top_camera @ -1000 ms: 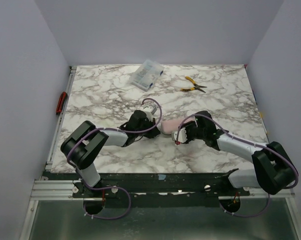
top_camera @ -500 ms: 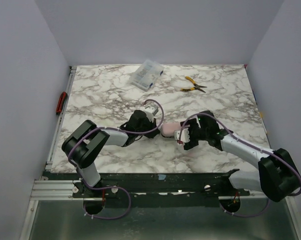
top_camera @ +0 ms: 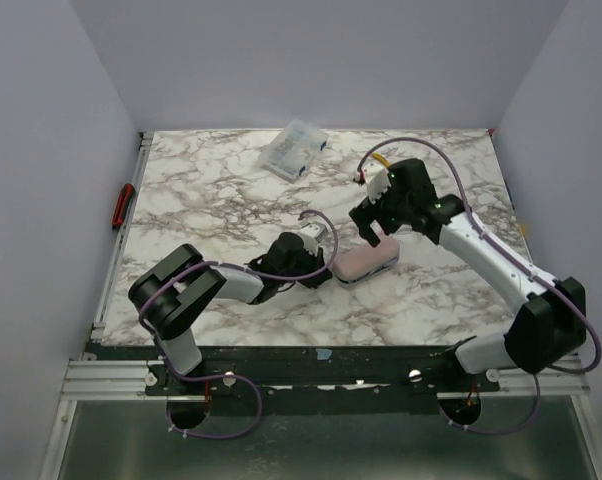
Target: Open the umbrella
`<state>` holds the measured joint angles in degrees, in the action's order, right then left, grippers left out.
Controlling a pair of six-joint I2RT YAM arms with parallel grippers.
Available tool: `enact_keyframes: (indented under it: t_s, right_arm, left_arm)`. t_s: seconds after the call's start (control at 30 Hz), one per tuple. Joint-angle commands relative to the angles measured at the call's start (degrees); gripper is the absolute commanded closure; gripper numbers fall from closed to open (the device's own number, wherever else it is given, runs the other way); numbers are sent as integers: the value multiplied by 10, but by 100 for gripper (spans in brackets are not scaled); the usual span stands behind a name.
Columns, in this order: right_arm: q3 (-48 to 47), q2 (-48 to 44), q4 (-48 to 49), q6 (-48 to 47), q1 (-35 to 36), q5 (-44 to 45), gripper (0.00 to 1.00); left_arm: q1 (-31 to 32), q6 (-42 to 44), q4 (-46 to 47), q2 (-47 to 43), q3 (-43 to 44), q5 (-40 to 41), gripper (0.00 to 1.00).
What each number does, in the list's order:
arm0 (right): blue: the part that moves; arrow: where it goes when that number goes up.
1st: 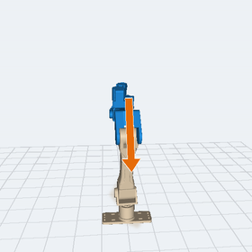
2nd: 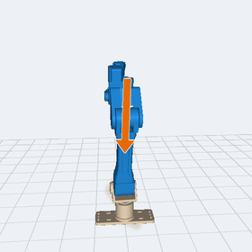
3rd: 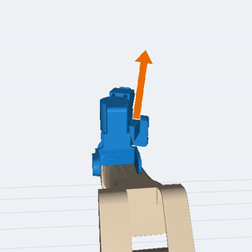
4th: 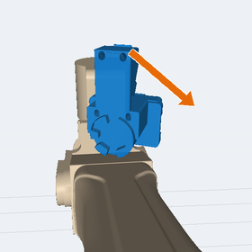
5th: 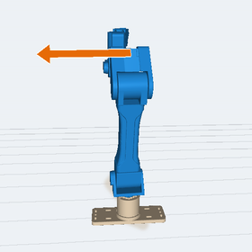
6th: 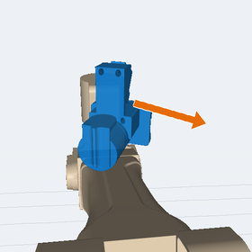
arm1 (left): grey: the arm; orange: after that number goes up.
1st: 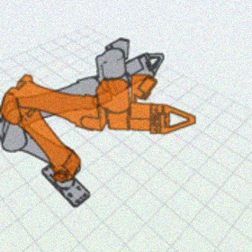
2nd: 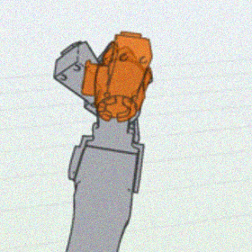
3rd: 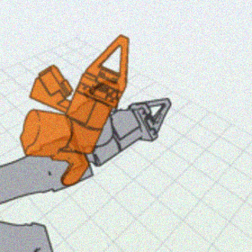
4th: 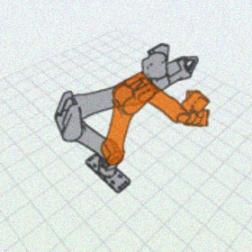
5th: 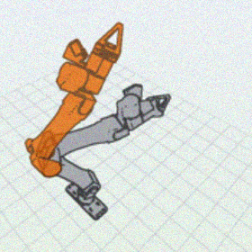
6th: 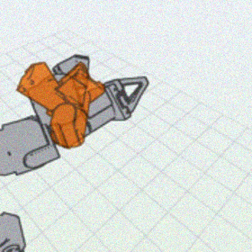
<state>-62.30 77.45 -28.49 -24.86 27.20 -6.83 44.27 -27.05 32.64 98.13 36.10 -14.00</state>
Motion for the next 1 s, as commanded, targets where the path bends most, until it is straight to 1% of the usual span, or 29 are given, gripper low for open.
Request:
enact_keyframes:
  t_s: [0.0,0.07,0.17,0.33,0.43,0.53,0.77,0.97]
  right_arm:
    - [-113,102,-204,303,-48,13,0]
    - [-117,120,-225,367,-91,-46,0]
    - [-88,123,-215,434,-136,-118,0]
    - [-32,118,-189,496,-141,-221,0]
    - [13,114,-146,527,-141,-253,0]
    - [43,132,-125,545,-141,-240,0]
    - [44,137,-151,560,-142,-185,0]
    - [63,157,-86,550,-143,-147,0]
  left_arm:
    - [18,-20,46,17,10,29,100]
    - [25,-23,52,22,11,33,100]
    - [41,-23,58,26,16,42,100]
    - [67,-28,64,32,28,61,100]
    - [80,-27,67,38,33,64,100]
    - [88,-27,70,43,38,70,100]
    - [100,-17,74,52,55,76,100]
    - [104,-8,74,57,56,74,100]
